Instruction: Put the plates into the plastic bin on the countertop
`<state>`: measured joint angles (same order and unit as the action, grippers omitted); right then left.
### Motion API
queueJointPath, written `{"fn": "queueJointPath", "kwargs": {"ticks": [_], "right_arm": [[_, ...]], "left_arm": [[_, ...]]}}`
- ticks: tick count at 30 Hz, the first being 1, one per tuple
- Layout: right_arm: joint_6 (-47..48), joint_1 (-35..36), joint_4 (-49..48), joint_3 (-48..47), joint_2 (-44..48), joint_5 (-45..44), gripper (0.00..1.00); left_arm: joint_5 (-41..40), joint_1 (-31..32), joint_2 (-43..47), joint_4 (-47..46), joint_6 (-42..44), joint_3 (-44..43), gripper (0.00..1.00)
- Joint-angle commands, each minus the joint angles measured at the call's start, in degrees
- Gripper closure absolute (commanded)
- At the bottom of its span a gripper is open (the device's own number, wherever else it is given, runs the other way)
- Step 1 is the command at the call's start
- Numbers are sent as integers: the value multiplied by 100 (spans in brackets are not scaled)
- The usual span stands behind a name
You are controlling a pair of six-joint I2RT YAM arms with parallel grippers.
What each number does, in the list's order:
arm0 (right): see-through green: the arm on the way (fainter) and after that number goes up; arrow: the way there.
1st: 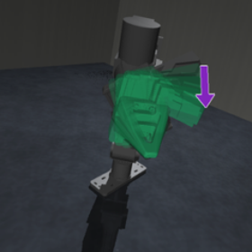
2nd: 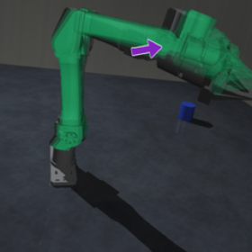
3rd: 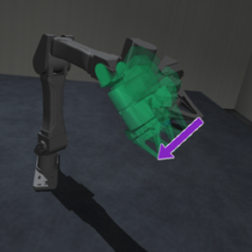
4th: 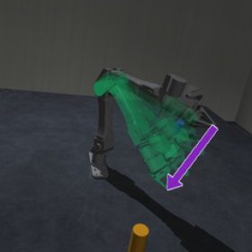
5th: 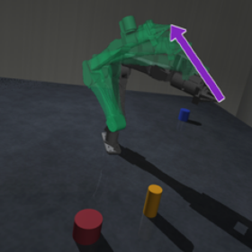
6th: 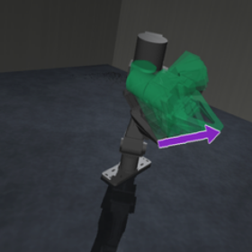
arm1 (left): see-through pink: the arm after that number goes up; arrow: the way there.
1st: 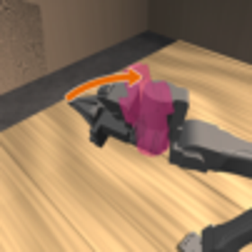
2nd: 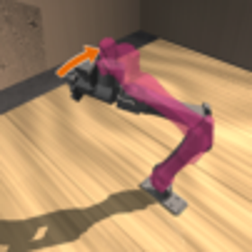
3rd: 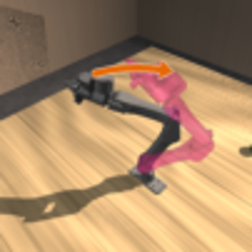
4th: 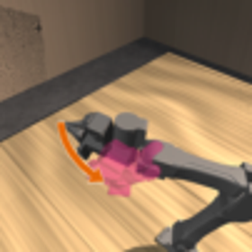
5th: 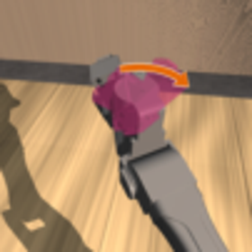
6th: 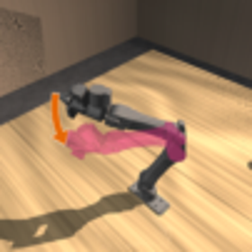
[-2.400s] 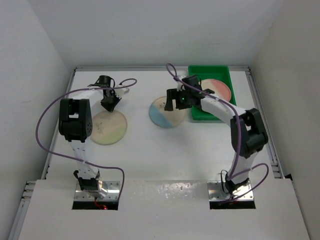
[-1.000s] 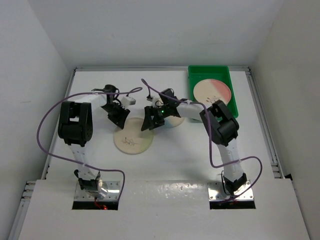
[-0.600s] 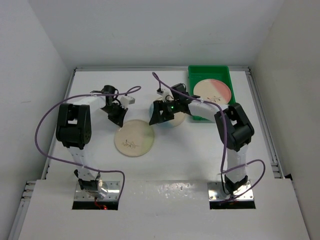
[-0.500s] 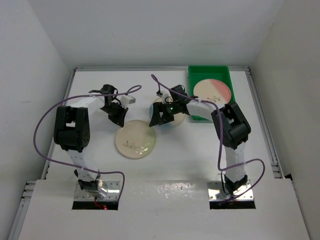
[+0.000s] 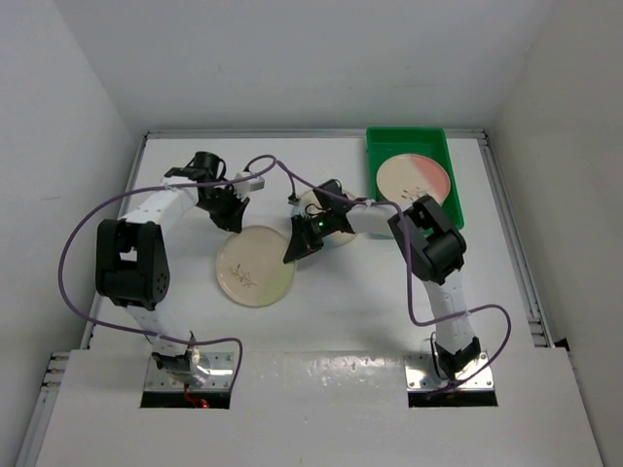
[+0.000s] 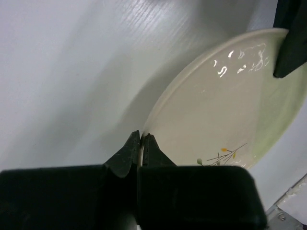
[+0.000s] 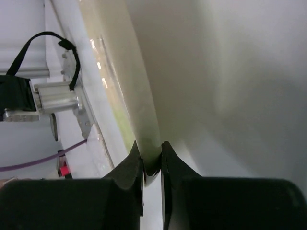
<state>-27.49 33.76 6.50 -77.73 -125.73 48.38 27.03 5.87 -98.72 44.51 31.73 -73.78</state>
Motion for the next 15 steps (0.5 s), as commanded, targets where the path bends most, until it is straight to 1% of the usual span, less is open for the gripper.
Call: {"fn": "queueJointPath", "kwargs": {"ticks": [1,2,3,5,6,7,8,9,10,11,12,13,14,15], "right_arm": [[-598,-96,-954,388,628,-13,100],[-739,-132,-993,434,881,-4,100],[-828,-246,-1010,461,1136,-13,100],[-907,-466,-976,417,1507,-91,100],[-1012,-684,-949,391,1804,-170,100],[-1057,-799,-958,373,1894,-215,100],[-1135,-1253,-975,390,1964,-311,100],[-1458,-1423,-1045,425,2043,-346,100],[-1618,-1607,-1437,487,2261,-373,100],[-1942,-2183,-1650,818,2333,-391,100],[-2284,-2355,-1826,969,2508,-565,100],[-2557,-2522,-2167,1275,2684,-645,100],[-2673,-3045,-2414,1574,2860,-750,100],[-2874,-3207,-2547,1699,2948,-1090,100]], "left_arm": [[418,38,125,31,-113,-188,100],[418,-15,72,31,-192,-277,100],[348,-16,72,31,-271,-391,90],[347,-217,11,31,-412,-803,73],[495,-270,-42,31,-561,-944,61],[575,-270,-42,31,-632,-1085,57],[628,-349,-129,-30,-720,-1364,50],[628,-350,-217,-91,-999,-1480,49],[628,-350,-218,-187,-1158,-1569,47],[576,-350,-296,-397,-1308,-1683,47],[515,-350,-349,-495,-1605,-1684,47],[331,-350,-411,-566,-1730,-1771,47],[208,-271,-577,-619,-1844,-1876,47],[76,-140,-674,-619,-2019,-1938,47]]}}
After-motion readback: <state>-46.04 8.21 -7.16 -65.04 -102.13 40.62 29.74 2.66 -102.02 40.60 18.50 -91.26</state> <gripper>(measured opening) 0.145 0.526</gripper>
